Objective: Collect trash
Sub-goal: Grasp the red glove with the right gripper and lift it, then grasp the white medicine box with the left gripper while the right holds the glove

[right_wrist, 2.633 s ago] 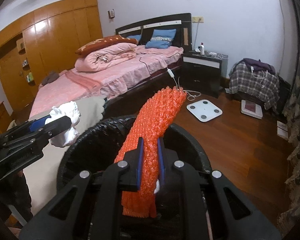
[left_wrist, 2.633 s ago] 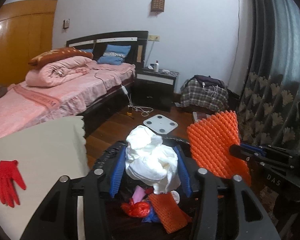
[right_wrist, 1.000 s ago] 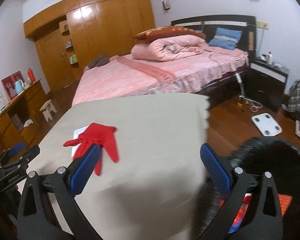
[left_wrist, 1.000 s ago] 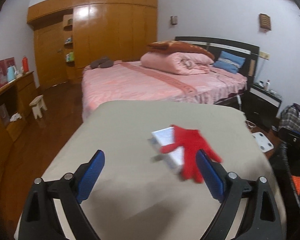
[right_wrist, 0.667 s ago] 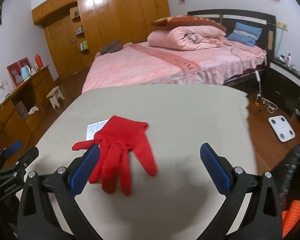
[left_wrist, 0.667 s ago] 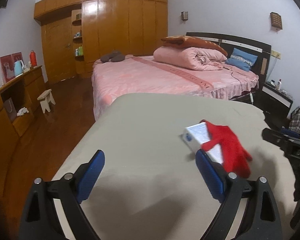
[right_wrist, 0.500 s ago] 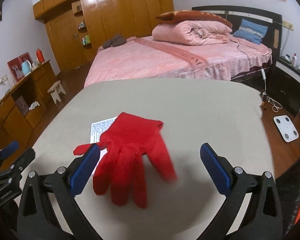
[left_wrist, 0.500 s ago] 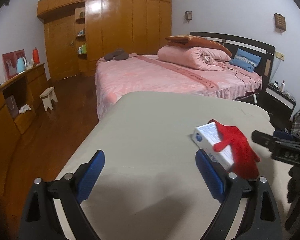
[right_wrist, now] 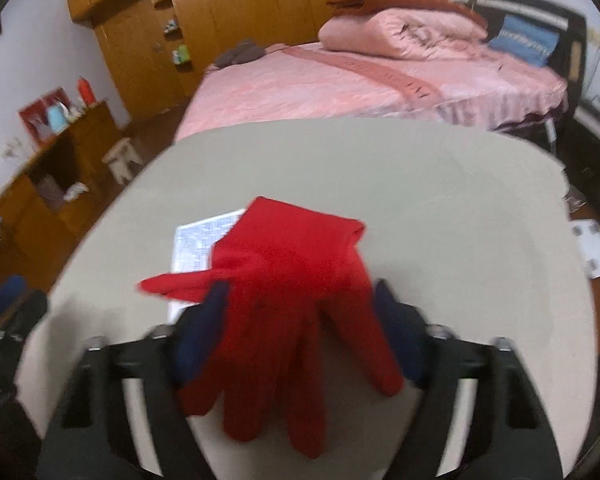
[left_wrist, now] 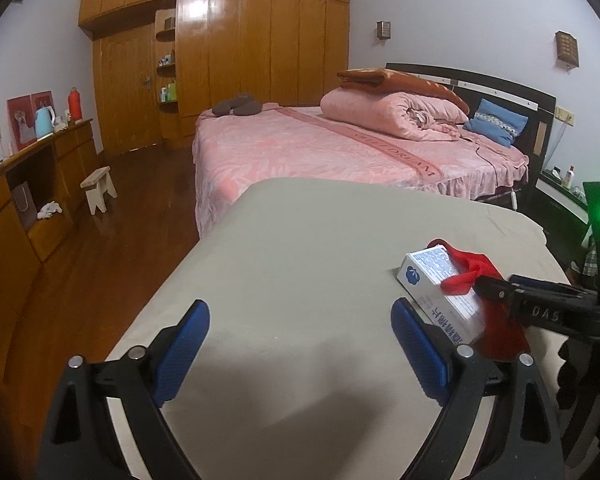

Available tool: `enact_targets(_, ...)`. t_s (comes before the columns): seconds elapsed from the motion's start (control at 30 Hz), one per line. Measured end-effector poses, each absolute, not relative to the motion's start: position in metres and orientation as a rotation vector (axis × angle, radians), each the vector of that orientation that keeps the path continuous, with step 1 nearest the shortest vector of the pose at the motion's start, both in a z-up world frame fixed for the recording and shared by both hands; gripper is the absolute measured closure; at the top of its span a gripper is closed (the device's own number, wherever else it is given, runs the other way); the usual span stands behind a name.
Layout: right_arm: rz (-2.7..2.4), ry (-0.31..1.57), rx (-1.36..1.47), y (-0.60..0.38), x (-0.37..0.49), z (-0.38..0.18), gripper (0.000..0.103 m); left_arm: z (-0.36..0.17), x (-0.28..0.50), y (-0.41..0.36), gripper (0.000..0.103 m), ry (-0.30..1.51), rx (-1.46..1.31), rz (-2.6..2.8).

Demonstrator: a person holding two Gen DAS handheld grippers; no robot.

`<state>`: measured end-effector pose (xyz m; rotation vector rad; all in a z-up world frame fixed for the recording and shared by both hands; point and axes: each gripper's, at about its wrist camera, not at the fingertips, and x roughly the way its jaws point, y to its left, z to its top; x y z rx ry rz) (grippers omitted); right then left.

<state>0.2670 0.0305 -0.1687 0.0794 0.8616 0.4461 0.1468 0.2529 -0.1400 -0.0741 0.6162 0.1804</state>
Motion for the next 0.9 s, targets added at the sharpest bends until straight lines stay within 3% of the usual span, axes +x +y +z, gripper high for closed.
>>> enact_targets(0.03, 0.468, 0.865, 0.085, 0.030, 0.267, -0.167, 0.064, -0.140, 0.147, 0.253, 0.013, 0.616, -0.073, 0.179)
enact_targets(0.13, 0.507, 0.870, 0.095, 0.027, 0.264, -0.160, 0.089, -0.139, 0.146, 0.249, 0.013, 0.614, -0.070, 0.171)
enact_targets(0.23, 0.517, 0.849, 0.090, 0.021, 0.258, -0.152, 0.091, -0.137, 0.145, 0.242, 0.013, 0.610, -0.067, 0.158)
enact_targets(0.53, 0.398, 0.809, 0.101, -0.028, 0.251, -0.137, 0.091, -0.133, 0.154, 0.210, 0.013, 0.613, -0.061, 0.105)
enact_targets(0.77, 0.319, 0.864, 0.105, -0.064, 0.250, -0.156, 0.087, -0.139, 0.176, 0.173, 0.013, 0.637, -0.050, 0.042)
enact_targets(0.8, 0.313, 0.863, 0.105, -0.066, 0.249, -0.157, 0.084, -0.141, 0.178, 0.169, 0.013, 0.641, -0.048, 0.034)
enact_targets(0.9, 0.289, 0.848, 0.111, -0.076, 0.243, -0.159, 0.054, -0.144, 0.191, 0.155, 0.013, 0.655, -0.042, 0.013)
